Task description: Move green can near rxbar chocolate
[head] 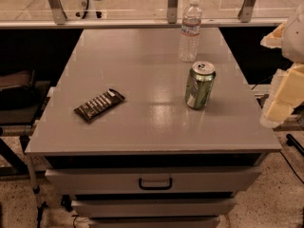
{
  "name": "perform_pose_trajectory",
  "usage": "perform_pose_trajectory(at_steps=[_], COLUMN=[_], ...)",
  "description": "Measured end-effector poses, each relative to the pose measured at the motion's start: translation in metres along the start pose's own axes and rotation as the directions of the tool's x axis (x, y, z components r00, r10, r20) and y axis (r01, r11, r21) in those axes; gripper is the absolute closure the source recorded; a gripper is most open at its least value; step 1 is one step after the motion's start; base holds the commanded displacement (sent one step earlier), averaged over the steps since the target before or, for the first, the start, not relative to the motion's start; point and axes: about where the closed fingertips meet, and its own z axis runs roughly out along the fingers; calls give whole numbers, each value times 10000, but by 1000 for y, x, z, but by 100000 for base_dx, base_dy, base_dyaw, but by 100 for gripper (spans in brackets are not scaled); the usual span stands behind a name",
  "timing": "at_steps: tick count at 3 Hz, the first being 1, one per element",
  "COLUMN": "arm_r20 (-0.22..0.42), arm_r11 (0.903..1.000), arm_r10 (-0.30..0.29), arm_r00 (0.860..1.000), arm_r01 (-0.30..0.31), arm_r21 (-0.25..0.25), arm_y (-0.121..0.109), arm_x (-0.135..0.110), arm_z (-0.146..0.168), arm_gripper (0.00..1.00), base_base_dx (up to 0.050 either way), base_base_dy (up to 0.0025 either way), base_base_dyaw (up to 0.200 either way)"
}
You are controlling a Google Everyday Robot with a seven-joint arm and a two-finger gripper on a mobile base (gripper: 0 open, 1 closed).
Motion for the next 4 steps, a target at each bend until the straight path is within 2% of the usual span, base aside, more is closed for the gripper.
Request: perform_pose_trajectory(at_steps=[1,2,3,4], arm_r20=[2,216,1033,2365], arm_r11=[10000,9995,9932,9774], arm_r10=[2,289,1090,1921], arm_r00=[10000,9993,9887,9524], arm_r01=[-2,-292,-1125,-2073], arm_r21=[3,131,283,411], arm_y=[0,-3,-15,-30], arm_x=[0,0,4,4], arm_z=[0,-2,2,8], arm_gripper=[0,0,0,0], base_base_dx=[0,0,0,0], base_base_dy=[0,0,0,0], base_base_dyaw=[0,0,0,0])
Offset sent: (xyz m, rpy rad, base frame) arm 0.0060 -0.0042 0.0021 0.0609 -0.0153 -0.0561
